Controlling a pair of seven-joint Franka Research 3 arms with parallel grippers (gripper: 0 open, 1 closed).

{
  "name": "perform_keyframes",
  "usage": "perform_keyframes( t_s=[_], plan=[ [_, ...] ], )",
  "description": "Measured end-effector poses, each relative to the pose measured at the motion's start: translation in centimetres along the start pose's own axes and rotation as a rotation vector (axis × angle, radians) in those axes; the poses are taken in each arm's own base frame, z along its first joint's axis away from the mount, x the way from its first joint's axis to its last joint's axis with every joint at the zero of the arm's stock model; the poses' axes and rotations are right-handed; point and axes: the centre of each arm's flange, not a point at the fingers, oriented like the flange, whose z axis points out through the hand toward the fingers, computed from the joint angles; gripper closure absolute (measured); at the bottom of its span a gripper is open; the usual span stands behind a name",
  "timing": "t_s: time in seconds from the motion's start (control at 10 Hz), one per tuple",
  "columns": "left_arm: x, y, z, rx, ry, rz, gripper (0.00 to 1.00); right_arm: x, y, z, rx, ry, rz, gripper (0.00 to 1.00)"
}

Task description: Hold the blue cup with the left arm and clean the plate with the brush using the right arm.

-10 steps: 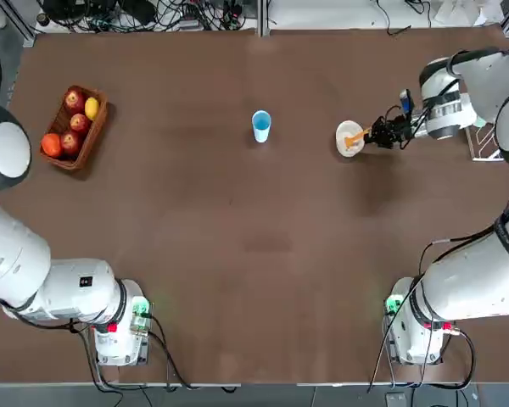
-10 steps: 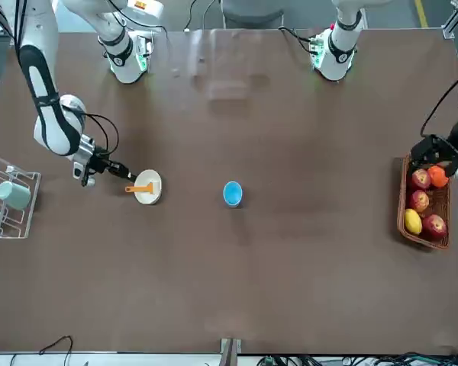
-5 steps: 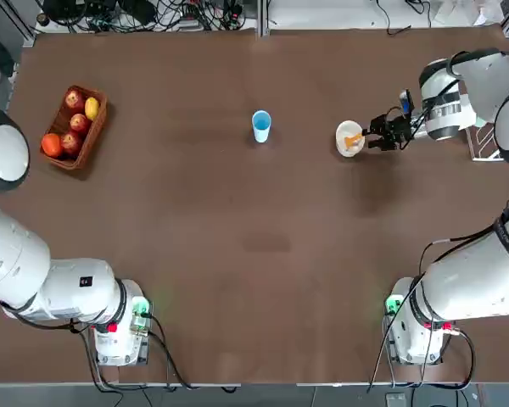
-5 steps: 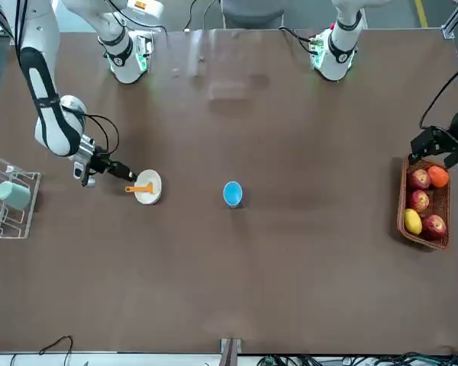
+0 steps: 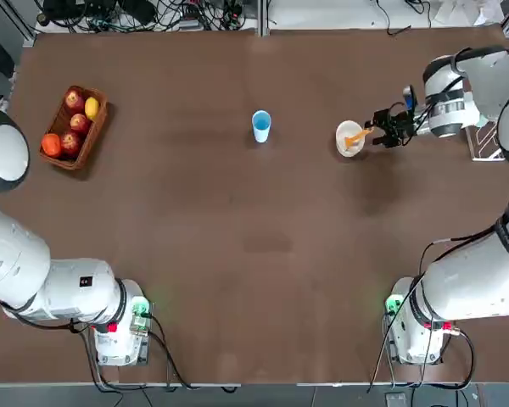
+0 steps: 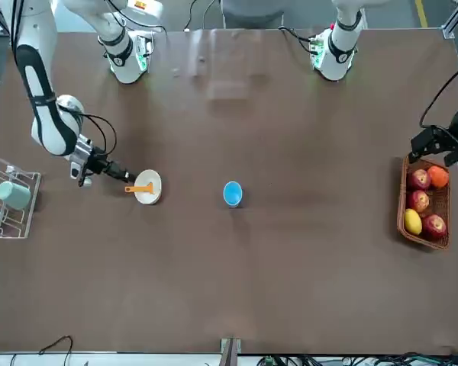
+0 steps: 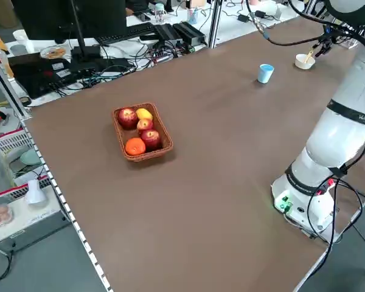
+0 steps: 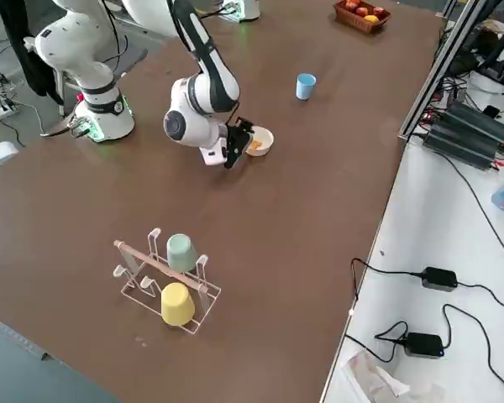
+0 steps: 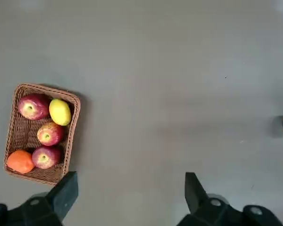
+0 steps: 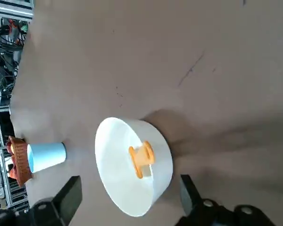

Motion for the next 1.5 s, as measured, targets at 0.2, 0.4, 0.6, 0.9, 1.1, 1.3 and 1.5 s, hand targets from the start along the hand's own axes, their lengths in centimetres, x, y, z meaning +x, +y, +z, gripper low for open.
perform_keyframes(
  t_s=[0.2, 0.4, 0.6, 0.9, 1.1, 1.3, 1.5],
  plan=[
    [0.0, -0.1, 0.0, 0.000, 0.000, -0.001, 0.00, 0.4, -1.0, -1.0, 0.000, 0.010, -0.031, 0.00],
    [0.0, -0.1, 0.0, 0.000, 0.000, -0.002, 0.00, 0.8, -1.7, -2.5, -0.056, -0.030, -0.049, 0.00],
    [0.0, -0.2, 0.0, 0.001, 0.000, -0.004, 0.00, 1.9, -3.3, -4.6, -0.154, -0.084, -0.038, 0.00],
    [0.0, -0.2, 0.0, 0.001, 0.000, -0.004, 0.00, 3.1, -6.7, -7.6, -0.278, -0.118, -0.075, 0.00],
    [0.0, -0.3, 0.0, 0.001, 0.000, -0.005, 0.00, 3.3, -8.2, -9.1, -0.329, -0.110, -0.104, 0.00],
    [0.0, -0.3, 0.0, 0.001, 0.000, -0.005, 0.00, 3.7, -9.1, -10.2, -0.405, -0.108, -0.107, 0.00],
    [0.0, -0.3, 0.0, 0.001, 0.000, -0.006, 0.00, 5.0, -11.4, -11.9, -0.461, -0.076, -0.091, 0.00]
  ],
)
